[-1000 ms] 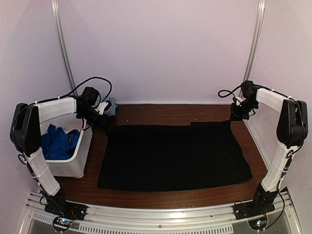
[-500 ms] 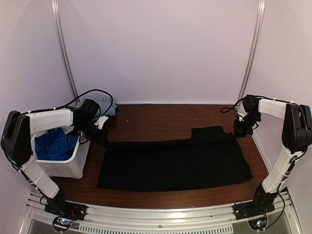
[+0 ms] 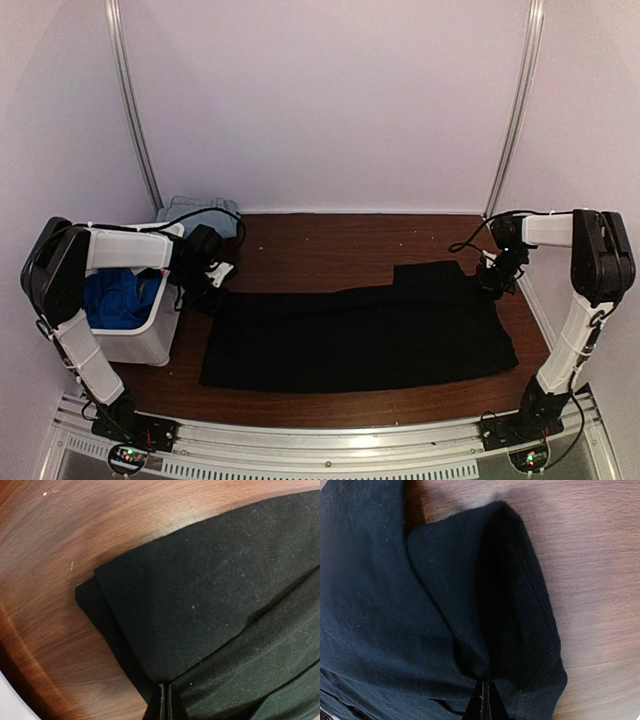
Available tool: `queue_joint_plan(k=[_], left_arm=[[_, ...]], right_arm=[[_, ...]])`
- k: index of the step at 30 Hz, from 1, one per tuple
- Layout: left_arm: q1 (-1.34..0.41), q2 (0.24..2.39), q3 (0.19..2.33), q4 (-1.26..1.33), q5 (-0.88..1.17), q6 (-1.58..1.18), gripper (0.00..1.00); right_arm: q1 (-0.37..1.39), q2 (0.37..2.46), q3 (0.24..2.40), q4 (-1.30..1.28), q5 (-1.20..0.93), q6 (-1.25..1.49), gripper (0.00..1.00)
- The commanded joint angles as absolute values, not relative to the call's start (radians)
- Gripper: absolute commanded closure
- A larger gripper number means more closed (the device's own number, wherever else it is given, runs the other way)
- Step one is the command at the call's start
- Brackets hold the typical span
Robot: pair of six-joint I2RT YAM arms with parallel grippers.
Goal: Fold and stack the mixed laundry pile
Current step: Fold the 1/3-folded T-shirt at the center of the board.
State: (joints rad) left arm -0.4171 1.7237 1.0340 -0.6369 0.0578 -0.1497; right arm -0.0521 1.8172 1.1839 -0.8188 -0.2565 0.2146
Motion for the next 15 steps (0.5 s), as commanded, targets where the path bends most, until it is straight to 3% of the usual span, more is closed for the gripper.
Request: queue_joint_plan(k=[1, 15], left_arm=[[-0.426, 1.729, 1.032, -0.639, -0.021, -0.153, 1.00], [-0.425, 1.651, 1.121, -0.715, -0.070, -0.168, 1.00]], right_arm=[[-0.060, 1.817, 1.174, -0.819, -0.217, 0.203, 1.00], [-0.066, 1.701, 1.284, -0.892, -0.139, 0.225, 1.00]])
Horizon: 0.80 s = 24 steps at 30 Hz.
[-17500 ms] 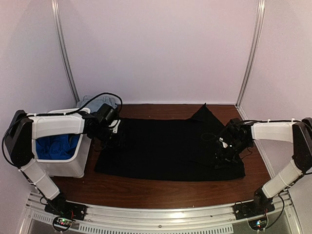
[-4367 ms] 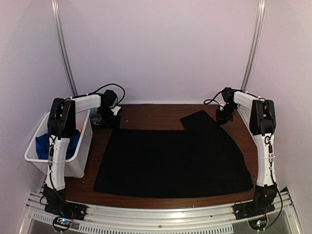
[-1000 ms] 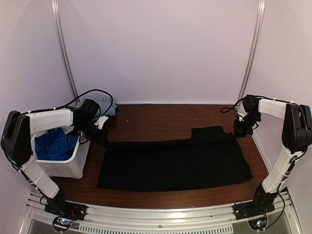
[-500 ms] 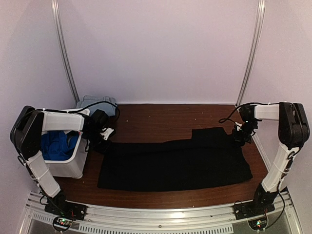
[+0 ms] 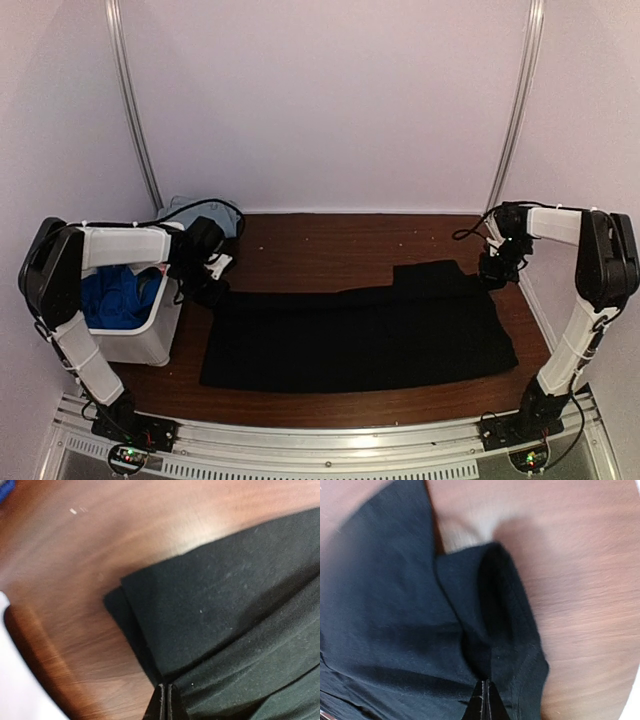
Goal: Fold and stack the mixed laundry pile
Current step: Fold the 1/3-folded T-shirt at the center of the board.
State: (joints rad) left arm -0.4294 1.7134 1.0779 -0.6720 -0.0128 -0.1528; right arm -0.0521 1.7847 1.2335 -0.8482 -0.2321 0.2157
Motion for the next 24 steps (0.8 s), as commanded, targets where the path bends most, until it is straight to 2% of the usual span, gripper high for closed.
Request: queue_joint_plan(k=[1, 7, 16, 24], left_arm=[[-0.425, 1.640, 1.125, -0.719, -0.076, -0.170, 1.00], [-0.425, 1.594, 1.105, -0.717, -0.055, -0.169, 1.00], [-0.433, 1.630, 1.017, -0.674, -0.015, -0.148, 1.00], [-0.433, 1.636, 1.049, -0.687, -0.048, -0.178, 1.00]], right_arm=[[-0.069, 1.693, 1.284, -0.899, -0.133, 0.224, 1.00], [-0.086, 1.669, 1.238, -0.881, -0.124, 0.232, 1.00], [-0.088, 1.753, 1.200, -0.821, -0.135, 0.240, 1.00], [-0.089, 1.717, 1.273, -0.875, -0.154, 0.231, 1.00]])
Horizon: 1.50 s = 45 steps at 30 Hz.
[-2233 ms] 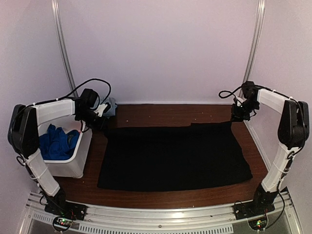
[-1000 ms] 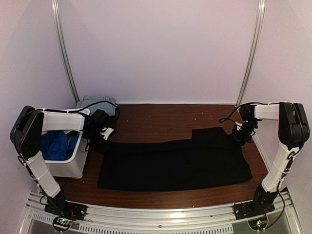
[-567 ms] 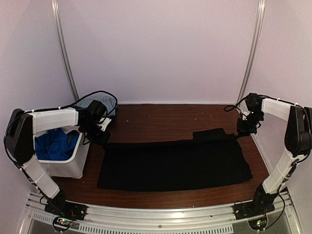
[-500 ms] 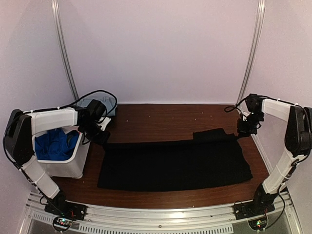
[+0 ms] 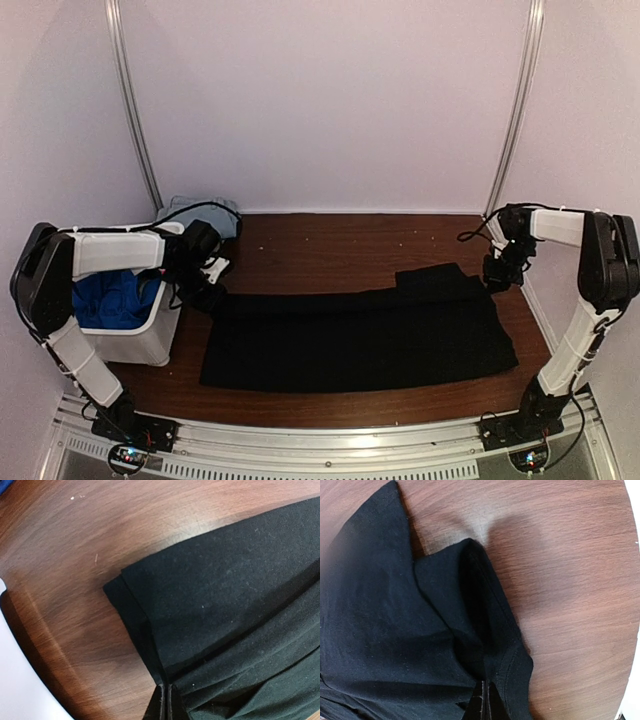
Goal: Fold and stack the mixed laundry pile
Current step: Fold the 1/3-folded T-shirt at the center of the board.
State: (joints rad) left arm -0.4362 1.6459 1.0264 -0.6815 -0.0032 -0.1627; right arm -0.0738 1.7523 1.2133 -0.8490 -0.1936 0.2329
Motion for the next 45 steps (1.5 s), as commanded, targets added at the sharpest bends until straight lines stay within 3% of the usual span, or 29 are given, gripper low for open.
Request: queue_joint_plan(k=[1, 9, 18, 24, 37, 45], left_arm=[[-0.433, 1.626, 1.061, -0.690, -0.048, -0.182, 1.00], [-0.433, 1.530, 1.081, -0.706, -0.064, -0.193, 1.00], [-0.433, 1.612, 1.000, -0.671, -0.040, -0.210, 1.00], [-0.433, 1.686, 1.011, -0.666, -0.064, -0.214, 1.00], [-0.433, 1.680, 1.110, -0.718, -0.092, -0.217, 1.00], [-0.433, 1.658, 1.089, -0.734, -0.069, -0.223, 1.00]], right_arm=[[-0.090, 1.712, 1.286, -0.887, -0.155, 0.232, 1.00], [-0.106, 1.614, 1.245, -0.928, -0.157, 0.262, 1.00], [-0.110, 1.632, 1.072, -0.843, -0.153, 0.281, 1.00], [-0.112, 1.700, 1.058, -0.805, -0.173, 0.277, 1.00], [-0.112, 1.644, 1.188, -0.917, -0.217, 0.251, 1.00], [-0.113, 1.597, 1.066, -0.903, -0.219, 0.269, 1.00]])
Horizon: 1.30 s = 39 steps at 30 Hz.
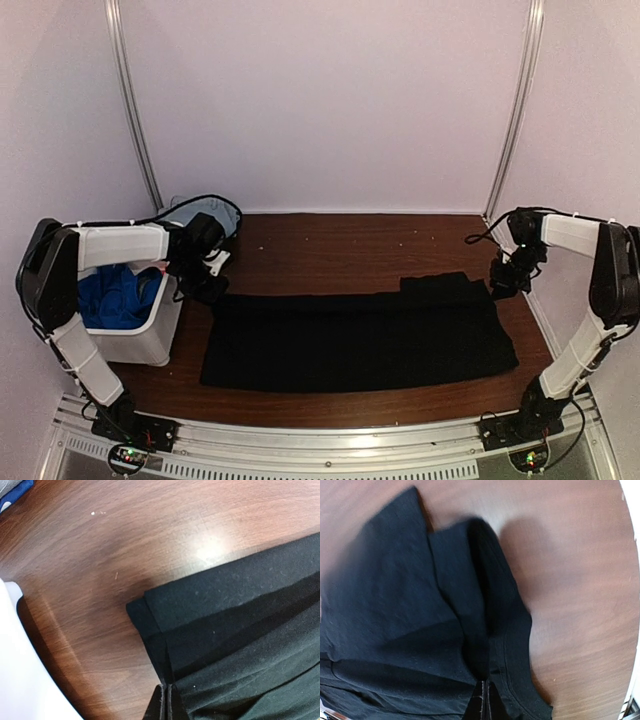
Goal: Fold and stack the mixed laundry pile
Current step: Fold the 1/3-folded T-shirt at the center of the board.
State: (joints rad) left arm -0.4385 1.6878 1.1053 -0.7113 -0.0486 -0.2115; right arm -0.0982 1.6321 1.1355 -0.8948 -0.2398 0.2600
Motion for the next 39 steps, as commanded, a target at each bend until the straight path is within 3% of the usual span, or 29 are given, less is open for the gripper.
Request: queue_joint_plan(k=[1, 19, 21, 25, 28, 29, 39], left_arm=[[-0.433, 1.664, 1.075, -0.727, -0.065, -0.224, 1.00], [-0.433, 1.750, 1.073, -0.720, -0.050, -0.225, 1.00], [-0.433, 1.746, 1.078, -0.742, -0.039, -0.223, 0.91], [-0.433, 1.662, 1.088, -0.762, 0.040, -0.220, 0.65], [-0.434, 1.587, 1.114, -0.749, 0.118, -0.214, 0.54], [-0.437, 1.580, 1.131, -0.745, 0.129, -0.217, 0.52], [-0.521, 1.822, 1.360, -0.707, 0.147, -0.236, 0.61]], right_arm=[[-0.115, 1.601, 1.049, -0.891, -0.217, 0.275, 1.00], [-0.125, 1.723, 1.074, -0.854, -0.221, 0.278, 1.00], [-0.131, 1.711, 1.076, -0.869, -0.230, 0.273, 1.00], [-0.134, 1.649, 1.113, -0.930, -0.277, 0.253, 0.78], [-0.133, 1.593, 1.162, -0.952, -0.327, 0.244, 0.58], [-0.132, 1.578, 1.173, -0.947, -0.351, 0.243, 0.55], [0.014, 1.693, 1.261, -0.836, -0.565, 0.227, 0.63]])
